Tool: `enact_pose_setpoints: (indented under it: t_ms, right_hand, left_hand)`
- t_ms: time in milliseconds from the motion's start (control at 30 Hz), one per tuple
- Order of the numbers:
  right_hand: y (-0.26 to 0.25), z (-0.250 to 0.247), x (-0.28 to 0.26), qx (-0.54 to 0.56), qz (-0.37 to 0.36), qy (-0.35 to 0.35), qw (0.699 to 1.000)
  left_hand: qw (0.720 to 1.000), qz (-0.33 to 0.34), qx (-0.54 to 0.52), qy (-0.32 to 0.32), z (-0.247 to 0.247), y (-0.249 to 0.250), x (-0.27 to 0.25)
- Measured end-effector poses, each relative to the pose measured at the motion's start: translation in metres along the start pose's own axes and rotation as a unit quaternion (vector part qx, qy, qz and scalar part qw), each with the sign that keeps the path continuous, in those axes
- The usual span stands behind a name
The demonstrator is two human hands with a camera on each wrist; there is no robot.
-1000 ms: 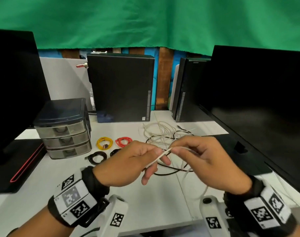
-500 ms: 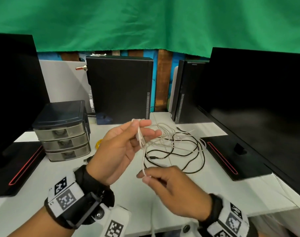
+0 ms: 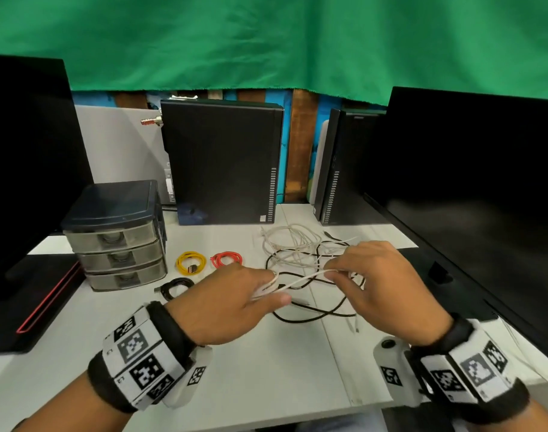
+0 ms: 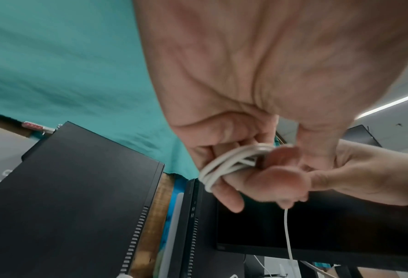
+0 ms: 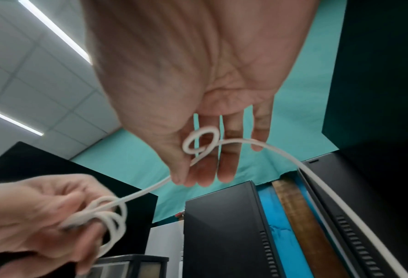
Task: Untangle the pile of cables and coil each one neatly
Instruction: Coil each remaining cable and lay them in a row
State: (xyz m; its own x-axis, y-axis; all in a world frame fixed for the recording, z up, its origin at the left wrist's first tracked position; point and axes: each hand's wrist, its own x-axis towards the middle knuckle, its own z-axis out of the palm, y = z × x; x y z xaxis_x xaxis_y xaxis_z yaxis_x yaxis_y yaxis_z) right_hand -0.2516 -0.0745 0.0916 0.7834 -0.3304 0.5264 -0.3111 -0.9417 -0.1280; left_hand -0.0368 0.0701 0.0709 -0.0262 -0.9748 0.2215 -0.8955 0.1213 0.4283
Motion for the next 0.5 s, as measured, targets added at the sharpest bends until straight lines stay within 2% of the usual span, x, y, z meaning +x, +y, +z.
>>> enact_pose_setpoints:
  t_ms: [67,167,233,300,367,500]
  right_hand:
    - [0.006,0.000,0.001,-0.011,0.007,0.003,1.000]
    - [0.013,0.003,0.000,-0.022,0.017,0.003,1.000]
    - [0.014,-0.001,0.000,0.044,0.049,-0.002,0.998]
    - [0.010,-0.009,0.002,0.201,0.108,0.003,0.974]
    - [0.010,-0.016,0.005,0.317,0.151,0.051,0.935]
    - [0.016,-0.027,0.007,0.357,0.203,0.118,0.904]
  left_hand:
    - [1.000,-0.004,0.002,-0.001,0.000,-0.002,0.001]
    - [0.998,-0.035,0.025,0.052,-0.008,-0.011,0.003]
    - [0.994,-0.078,0.020,0.079,-0.018,-0.020,0.004]
    - [0.989,-0.120,0.020,0.083,-0.028,-0.030,0.002]
    - [0.985,-0.153,0.013,0.072,-0.036,-0.041,0.000]
    - [0.981,-0.191,-0.014,0.031,-0.043,-0.050,-0.006]
